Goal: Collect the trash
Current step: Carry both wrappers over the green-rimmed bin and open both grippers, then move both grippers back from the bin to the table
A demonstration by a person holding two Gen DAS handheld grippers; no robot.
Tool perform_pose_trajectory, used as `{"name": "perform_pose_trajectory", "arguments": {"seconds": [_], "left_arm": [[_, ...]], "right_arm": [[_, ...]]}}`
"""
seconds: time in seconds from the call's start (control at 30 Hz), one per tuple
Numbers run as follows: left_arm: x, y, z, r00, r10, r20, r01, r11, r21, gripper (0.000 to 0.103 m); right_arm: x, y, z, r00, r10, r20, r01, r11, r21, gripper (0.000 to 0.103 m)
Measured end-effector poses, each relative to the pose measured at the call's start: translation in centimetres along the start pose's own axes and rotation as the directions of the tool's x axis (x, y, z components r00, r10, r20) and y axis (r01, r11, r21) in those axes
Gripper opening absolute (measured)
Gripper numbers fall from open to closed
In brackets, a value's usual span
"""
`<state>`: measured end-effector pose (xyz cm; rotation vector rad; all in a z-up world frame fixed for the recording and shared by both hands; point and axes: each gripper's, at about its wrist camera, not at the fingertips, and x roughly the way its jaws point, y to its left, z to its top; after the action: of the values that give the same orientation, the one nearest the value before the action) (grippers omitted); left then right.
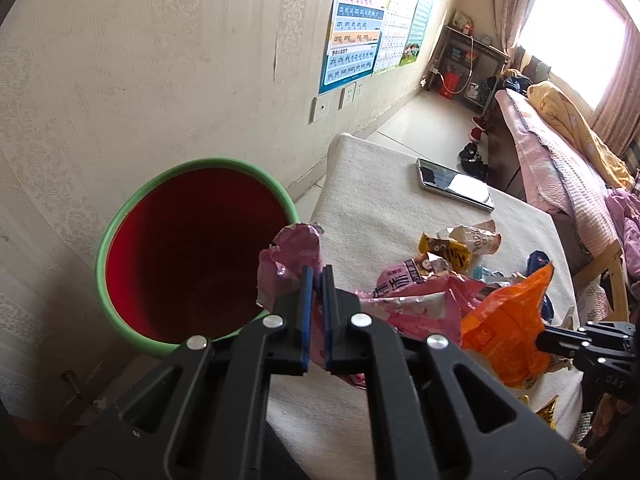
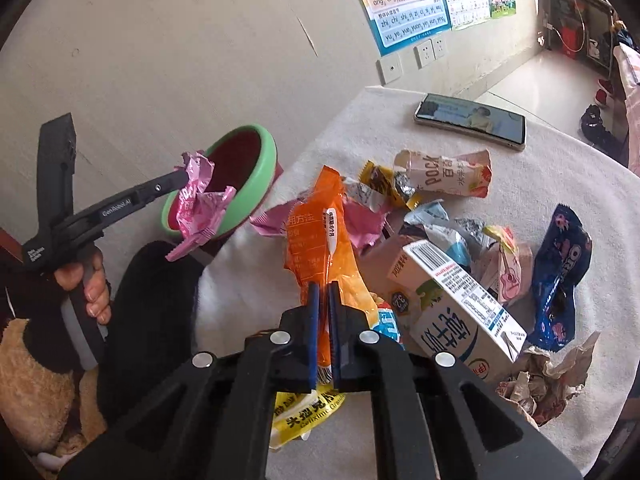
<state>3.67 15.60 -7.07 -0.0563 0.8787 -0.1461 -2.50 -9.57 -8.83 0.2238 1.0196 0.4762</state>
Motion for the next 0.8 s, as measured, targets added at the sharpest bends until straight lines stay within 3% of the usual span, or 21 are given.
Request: {"name": "perform_pose_trajectory", "arguments": {"seconds": [0.33,0.67,0.7,0.73,0.77,0.8], "left_arm": [[-0.2,5.2,1.6,0.987,0.155,0.049,-0.153,0.987,-0.051,0.004],[0.5,9.3,1.5,0.945,0.325,0.038,-0.321,0.942,-0.094,0.005],[0.4,9.5,1.4,0.941,0.336,0.04,-0.331,0.938,-0.099,0.006],[0.4,9.7,1.3,0.938,0.345,0.039,-0.34,0.935,-0.105,0.016],[0.4,9.7,1.2,0.935,0.352,0.04,-0.346,0.932,-0.112,0.026],[0.3,9.7,1.2,0.934,0.353,0.046,-0.346,0.931,-0.118,0.044]], "right_arm": [[3.6,5.4,6.8,0.986,0.156,0.065,-0.154,0.987,-0.037,0.005],[9.6,10.2,11.6,0.967,0.247,0.054,-0.246,0.969,-0.028,0.008],[9.9,10.5,11.7,0.966,0.25,0.057,-0.249,0.968,-0.024,0.015],[10.0,10.6,11.8,0.965,0.254,0.057,-0.254,0.967,-0.016,0.023],[9.9,10.6,11.8,0.964,0.259,0.065,-0.259,0.966,-0.006,0.044],[9.4,10.5,11.7,0.96,0.267,0.079,-0.268,0.964,0.0,0.05]]}}
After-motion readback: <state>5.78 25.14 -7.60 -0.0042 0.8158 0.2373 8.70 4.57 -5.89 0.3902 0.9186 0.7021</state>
